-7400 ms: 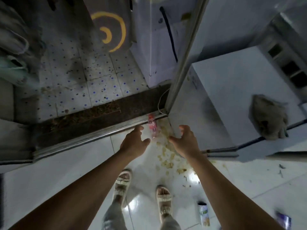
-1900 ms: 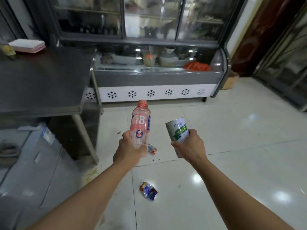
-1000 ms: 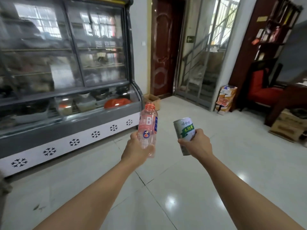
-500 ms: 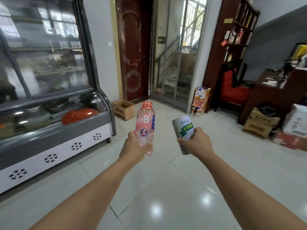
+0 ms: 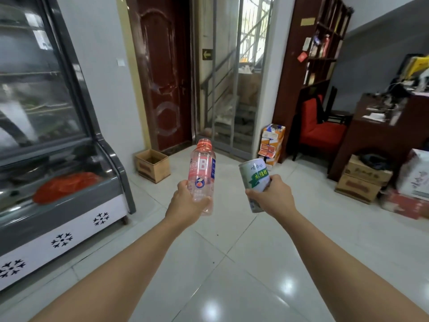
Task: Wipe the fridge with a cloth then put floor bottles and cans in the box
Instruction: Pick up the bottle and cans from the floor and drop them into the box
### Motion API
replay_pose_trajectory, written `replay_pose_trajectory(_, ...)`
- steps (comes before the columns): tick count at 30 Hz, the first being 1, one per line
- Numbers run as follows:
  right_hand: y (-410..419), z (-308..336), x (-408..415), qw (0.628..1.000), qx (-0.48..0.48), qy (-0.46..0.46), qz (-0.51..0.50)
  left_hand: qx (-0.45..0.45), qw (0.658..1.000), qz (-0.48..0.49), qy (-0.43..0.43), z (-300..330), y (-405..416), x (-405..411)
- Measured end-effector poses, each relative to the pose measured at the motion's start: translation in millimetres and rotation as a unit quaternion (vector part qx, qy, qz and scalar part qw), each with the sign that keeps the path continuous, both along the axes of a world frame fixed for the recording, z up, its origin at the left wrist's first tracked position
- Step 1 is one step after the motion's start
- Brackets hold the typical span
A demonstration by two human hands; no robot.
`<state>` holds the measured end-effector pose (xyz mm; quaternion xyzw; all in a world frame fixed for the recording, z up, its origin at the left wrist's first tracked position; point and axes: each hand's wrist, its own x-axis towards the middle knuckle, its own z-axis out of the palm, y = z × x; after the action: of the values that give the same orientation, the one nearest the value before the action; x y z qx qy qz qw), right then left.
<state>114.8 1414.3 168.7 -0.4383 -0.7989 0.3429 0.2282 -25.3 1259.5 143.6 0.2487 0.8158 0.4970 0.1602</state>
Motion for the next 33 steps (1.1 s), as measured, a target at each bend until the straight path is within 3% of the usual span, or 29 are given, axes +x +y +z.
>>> replay_pose_trajectory(7,152,5,-82,0.998,0.005,-0.005,0.064,0.003,0.998,0.067,-0.012,2,134,-54)
replay_pose_trajectory(16,290,-10,-207,0.993,-0.002,-0.019,0.115,-0.022,0.992,0.124,-0.009,-5,261,-157)
replay_pose_trajectory(33,531,-3,-453,0.992,-0.019,-0.015,0.123,-0.027,0.987,0.155,0.027,10,492,-403)
